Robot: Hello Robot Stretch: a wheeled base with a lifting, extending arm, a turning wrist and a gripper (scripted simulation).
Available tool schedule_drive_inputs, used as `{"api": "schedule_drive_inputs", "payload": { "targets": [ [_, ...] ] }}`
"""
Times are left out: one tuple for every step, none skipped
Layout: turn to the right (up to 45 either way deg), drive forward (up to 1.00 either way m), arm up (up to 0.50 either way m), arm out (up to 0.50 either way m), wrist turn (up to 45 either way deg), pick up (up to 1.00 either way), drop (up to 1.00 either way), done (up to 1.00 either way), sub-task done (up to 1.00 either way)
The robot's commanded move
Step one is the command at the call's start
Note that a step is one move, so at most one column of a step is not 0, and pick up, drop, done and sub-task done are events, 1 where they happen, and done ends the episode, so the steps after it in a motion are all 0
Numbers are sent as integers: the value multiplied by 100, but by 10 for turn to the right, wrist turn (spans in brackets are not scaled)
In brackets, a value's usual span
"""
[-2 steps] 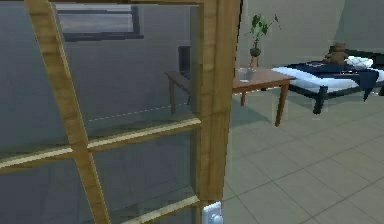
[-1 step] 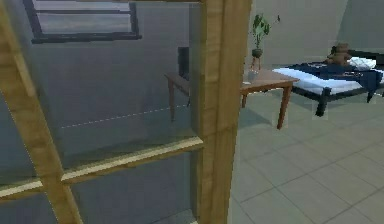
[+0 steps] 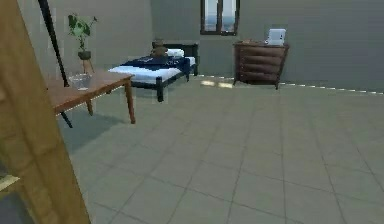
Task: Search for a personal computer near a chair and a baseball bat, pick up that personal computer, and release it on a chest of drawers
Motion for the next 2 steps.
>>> {"api": "schedule_drive_inputs", "payload": {
  "targets": [
    [450,0,0,0,0,0,0,0,0],
    [420,0,0,0,0,0,0,0,0]
  ]
}}
